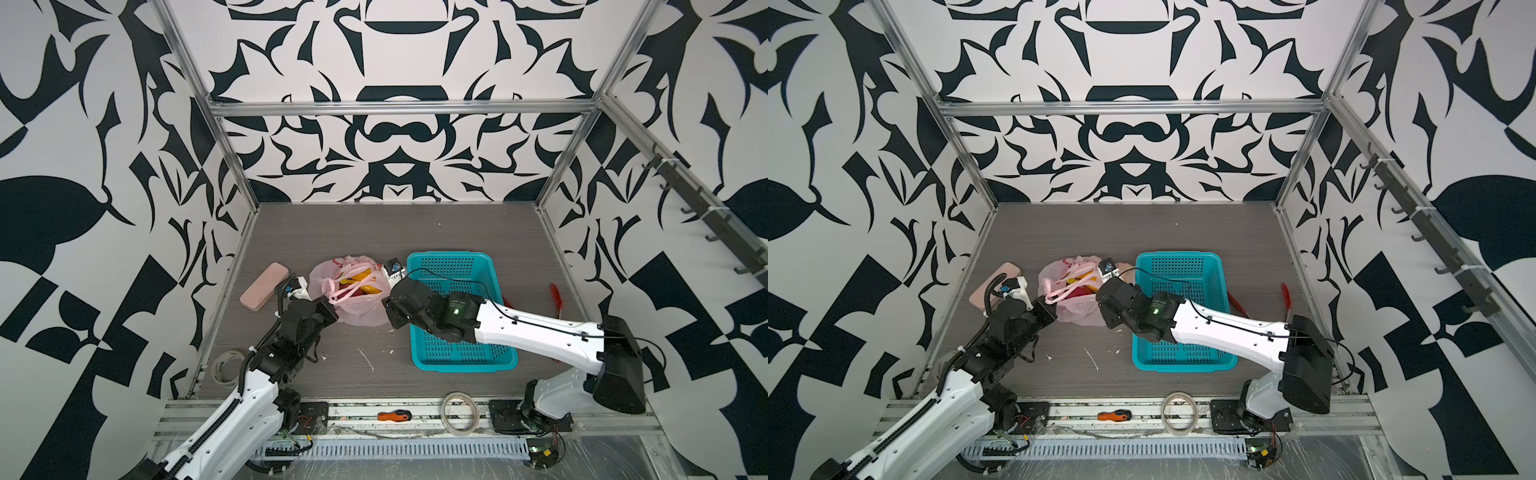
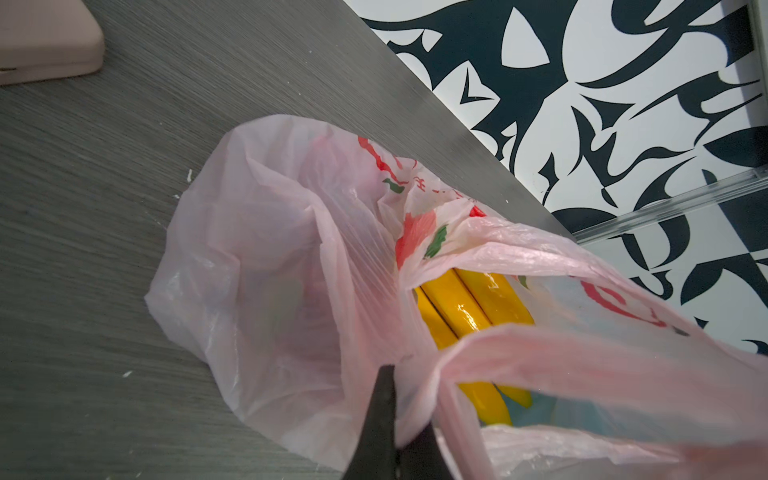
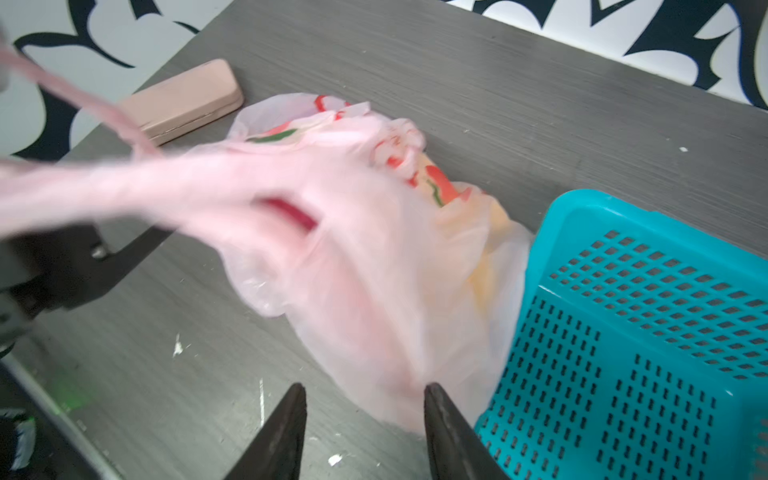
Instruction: Untie the knot of the plastic bag and take out the fruit
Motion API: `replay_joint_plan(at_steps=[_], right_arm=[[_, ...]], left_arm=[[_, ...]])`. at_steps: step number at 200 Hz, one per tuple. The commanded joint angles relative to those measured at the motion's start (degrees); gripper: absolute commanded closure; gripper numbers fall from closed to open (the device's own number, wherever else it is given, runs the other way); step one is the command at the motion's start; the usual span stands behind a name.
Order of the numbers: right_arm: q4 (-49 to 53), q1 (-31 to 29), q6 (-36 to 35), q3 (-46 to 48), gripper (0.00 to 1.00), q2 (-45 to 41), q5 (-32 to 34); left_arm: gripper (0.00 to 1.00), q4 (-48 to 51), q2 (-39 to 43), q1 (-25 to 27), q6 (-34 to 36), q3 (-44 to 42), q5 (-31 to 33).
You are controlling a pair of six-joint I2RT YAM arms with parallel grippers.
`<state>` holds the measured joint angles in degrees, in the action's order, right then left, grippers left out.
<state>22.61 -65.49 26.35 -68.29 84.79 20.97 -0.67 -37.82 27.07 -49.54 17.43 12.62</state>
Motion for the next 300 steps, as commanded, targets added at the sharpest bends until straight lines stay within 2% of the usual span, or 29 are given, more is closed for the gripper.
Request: replay_joint_plan(at_steps=[1, 52, 80, 110, 161, 207, 263, 300], right_arm=[[2.03, -2.68, 3.77, -2.11, 0.53, -1.43, 3.43], [0.01, -7.35, 6.83, -2.54, 0.63, 0.2, 6.13], [-3.62, -7.38, 6.17, -5.02, 0.68, 3.8, 7.14], [-4.49, -6.99, 3.6, -12.03, 0.71, 10.15, 8.29], [-4.79, -3.79, 2.3, -20.95, 0.77, 20.59, 5.73], [-3.77, -1.27, 2.48, -28.03, 0.78, 28.18, 5.26], [-4.12, 0.14, 3.68, -32.37, 0.78, 32.38, 5.82], [-3.52, 1.24, 6.3, -34.06, 0.73, 34.37, 5.56]], left_arm=[[1.0, -3.16, 0.1, -0.18, -1.08, -0.94, 0.39], [1.0, -5.48, -0.01, -0.18, -1.35, -1.6, -0.84], [1.0, -5.49, 1.01, -0.18, -1.56, -2.55, -1.46], [1.0, -3.99, 3.69, -0.18, -2.0, -3.6, -1.56], [1.0, 0.37, 10.48, -0.18, -1.78, -4.85, -0.21], [1.0, 0.67, 13.04, -0.18, -2.07, -6.36, 0.31], [1.0, -0.71, 13.02, -0.18, -2.26, -7.5, 0.16], [1.0, -2.24, 13.13, -0.18, -2.32, -7.85, -0.12]])
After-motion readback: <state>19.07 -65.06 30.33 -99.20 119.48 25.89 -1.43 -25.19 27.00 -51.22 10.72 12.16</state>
